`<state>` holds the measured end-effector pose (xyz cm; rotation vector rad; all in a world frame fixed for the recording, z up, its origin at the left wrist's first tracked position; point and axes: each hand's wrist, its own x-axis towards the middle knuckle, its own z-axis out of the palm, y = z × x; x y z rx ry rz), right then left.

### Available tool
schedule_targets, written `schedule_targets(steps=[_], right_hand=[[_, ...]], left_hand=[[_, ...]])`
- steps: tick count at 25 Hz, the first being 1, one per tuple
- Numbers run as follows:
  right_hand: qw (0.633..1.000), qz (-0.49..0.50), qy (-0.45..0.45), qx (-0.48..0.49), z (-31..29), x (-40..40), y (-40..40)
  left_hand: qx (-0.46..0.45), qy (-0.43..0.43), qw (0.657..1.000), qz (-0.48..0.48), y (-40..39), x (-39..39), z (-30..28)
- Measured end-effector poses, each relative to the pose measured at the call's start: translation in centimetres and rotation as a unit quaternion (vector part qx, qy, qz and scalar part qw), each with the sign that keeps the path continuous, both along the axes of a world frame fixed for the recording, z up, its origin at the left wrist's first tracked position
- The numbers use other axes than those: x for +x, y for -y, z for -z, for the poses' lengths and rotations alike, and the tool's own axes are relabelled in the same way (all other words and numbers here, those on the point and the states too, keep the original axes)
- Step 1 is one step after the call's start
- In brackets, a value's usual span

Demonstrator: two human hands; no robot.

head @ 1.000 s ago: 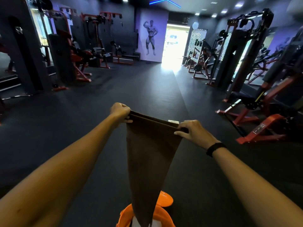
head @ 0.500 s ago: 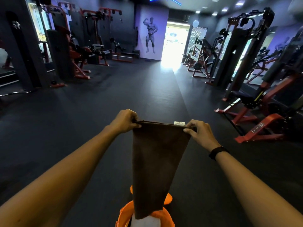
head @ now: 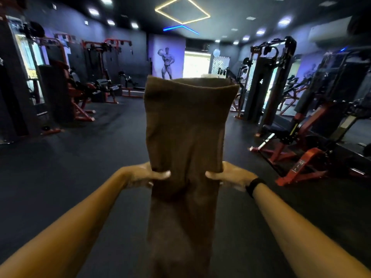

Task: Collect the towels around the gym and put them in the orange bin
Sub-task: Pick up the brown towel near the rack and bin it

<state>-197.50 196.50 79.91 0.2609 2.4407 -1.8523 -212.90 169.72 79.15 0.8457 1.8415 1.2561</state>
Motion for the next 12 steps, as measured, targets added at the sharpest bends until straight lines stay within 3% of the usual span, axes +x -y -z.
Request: schedule_targets(steps=[2,4,5,9,12], right_hand=[[0.999,0.016,-0.018,-0.022,1.3,-0.4,0.8],[0.993,0.032,-0.068,-0.095,1.2,-0.5,0.8],[0.988,0.039,-0.076,-0.133,1.0,-0.5,0.8],[0.997,0.033,-0.009,-0.064,2.5,-1.2,2.0],[0.992,0.049,-0.024,-0.115,3.0,-1.1,1.7]], left_hand=[[0.015,-0.007,0.999,-0.05,0.0,-0.2,0.6],[0.11,0.057,0.983,-0.133,0.8,-0.3,0.3],[0.138,0.103,0.976,-0.13,1.2,0.0,-0.2],[0.102,0.078,0.985,-0.119,1.6,0.9,2.3],[0.074,0.059,0.987,-0.129,2.2,1.0,3.9]])
